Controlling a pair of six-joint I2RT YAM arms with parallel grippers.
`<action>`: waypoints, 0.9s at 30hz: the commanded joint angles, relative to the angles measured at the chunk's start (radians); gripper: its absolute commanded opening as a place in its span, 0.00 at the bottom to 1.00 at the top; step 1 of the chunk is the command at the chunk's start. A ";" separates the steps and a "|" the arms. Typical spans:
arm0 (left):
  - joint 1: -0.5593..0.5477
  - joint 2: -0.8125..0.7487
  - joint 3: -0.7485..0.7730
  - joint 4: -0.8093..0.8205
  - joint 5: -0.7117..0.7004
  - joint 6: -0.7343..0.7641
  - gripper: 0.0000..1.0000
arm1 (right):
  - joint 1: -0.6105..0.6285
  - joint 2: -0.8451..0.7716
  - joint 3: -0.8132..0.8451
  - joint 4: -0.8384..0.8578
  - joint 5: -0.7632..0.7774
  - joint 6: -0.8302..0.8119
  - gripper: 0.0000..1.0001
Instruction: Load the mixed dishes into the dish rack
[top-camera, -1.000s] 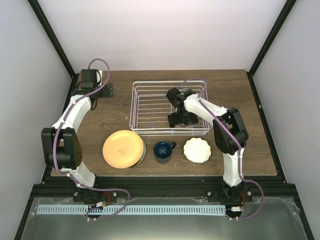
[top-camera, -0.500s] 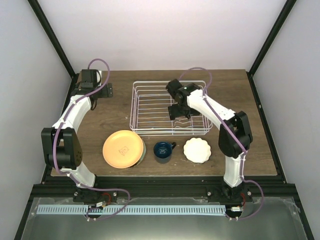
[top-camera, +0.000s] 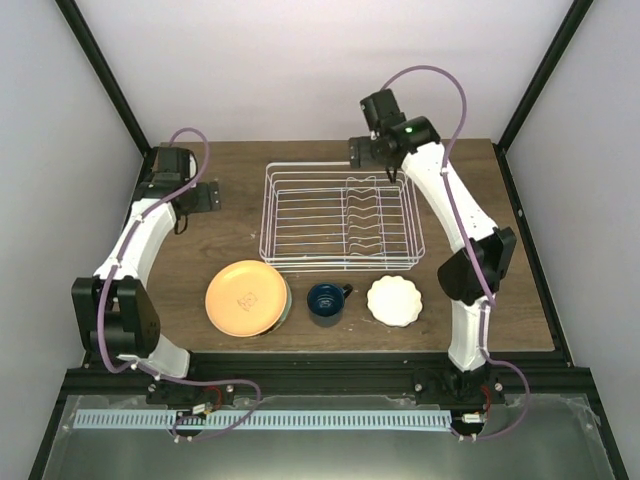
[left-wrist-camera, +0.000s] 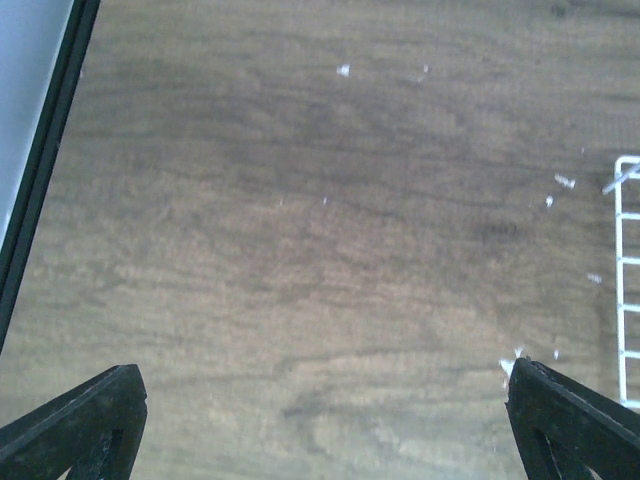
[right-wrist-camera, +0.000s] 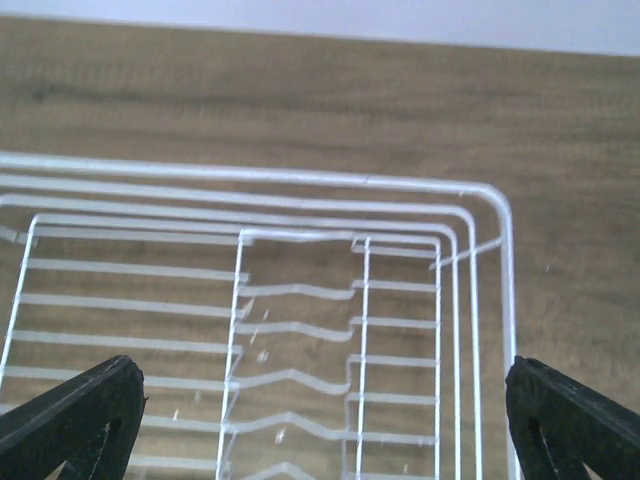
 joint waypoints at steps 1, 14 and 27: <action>-0.004 -0.058 -0.034 -0.119 0.011 -0.069 1.00 | -0.089 0.110 0.121 0.056 -0.084 -0.066 1.00; -0.109 -0.125 -0.041 -0.279 0.148 -0.039 1.00 | -0.212 0.088 -0.001 0.168 -0.154 -0.089 1.00; -0.530 -0.007 0.118 -0.489 0.310 0.008 1.00 | -0.304 0.073 0.055 0.178 -0.162 -0.068 1.00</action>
